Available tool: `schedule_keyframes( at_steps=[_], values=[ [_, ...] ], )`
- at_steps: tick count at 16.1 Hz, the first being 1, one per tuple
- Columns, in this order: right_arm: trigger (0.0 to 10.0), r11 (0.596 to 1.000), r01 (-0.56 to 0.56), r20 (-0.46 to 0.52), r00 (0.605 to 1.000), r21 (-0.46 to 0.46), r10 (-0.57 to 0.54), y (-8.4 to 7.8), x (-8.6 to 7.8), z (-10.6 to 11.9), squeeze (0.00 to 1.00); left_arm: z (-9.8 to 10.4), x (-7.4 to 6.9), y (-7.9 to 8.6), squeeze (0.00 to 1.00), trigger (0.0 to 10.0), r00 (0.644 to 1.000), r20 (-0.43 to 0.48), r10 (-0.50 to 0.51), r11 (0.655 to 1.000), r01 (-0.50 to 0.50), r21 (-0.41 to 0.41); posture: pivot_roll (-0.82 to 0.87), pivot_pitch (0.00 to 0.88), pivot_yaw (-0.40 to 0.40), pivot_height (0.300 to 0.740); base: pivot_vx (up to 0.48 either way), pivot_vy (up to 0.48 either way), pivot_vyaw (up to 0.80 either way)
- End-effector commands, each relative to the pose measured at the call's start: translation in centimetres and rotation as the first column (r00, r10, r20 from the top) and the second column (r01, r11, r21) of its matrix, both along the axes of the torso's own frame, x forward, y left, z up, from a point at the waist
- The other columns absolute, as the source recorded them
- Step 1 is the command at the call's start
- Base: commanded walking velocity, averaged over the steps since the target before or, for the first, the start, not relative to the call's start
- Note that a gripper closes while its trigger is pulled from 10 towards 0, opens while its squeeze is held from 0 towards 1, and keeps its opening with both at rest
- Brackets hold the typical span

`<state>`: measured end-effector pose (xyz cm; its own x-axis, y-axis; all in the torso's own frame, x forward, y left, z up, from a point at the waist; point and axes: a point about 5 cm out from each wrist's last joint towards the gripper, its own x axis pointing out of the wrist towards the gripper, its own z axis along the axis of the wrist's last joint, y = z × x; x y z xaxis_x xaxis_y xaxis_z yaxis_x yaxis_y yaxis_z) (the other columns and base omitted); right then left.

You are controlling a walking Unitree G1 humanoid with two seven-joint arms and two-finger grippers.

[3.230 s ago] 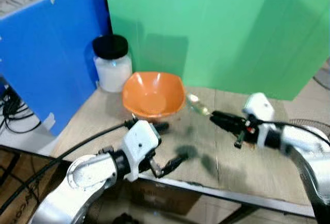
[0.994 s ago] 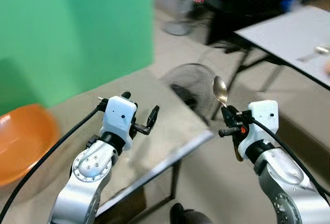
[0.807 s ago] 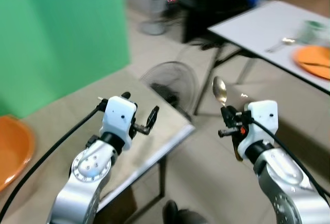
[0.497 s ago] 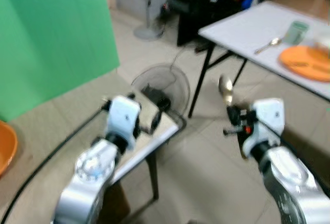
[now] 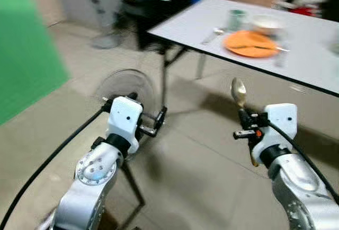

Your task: Setting the table

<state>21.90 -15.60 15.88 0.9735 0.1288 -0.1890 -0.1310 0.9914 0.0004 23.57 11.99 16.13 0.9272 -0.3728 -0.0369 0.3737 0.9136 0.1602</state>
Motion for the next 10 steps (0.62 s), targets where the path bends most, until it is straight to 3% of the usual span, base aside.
schedule_keyframes(
  at_steps=[1,6,10],
  values=[
    [10.0,1.0,-0.003,0.003,1.0,0.006,0.003,0.18,-0.21,0.22,0.0,-0.19,0.01,0.19,0.0,10.0,1.0,-0.015,0.005,1.0,-0.005,0.0,0.07,0.0,0.025,0.74,0.0,0.0,-0.79],
    [10.0,0.999,0.034,0.007,0.999,0.006,-0.034,-0.13,-0.27,0.24,0.0,-0.14,0.2,0.04,0.0,10.0,1.0,-0.01,-0.014,1.0,0.013,-0.015,0.07,0.0,0.029,0.74,0.0,0.0,-0.72],
    [10.0,0.999,0.043,0.023,0.999,-0.008,-0.042,-0.25,-0.27,0.42,0.0,-0.12,0.17,-0.01,0.0,10.0,0.999,-0.012,-0.031,0.999,0.031,-0.025,0.07,0.0,0.029,0.74,0.06,0.0,0.0]
  ],
)
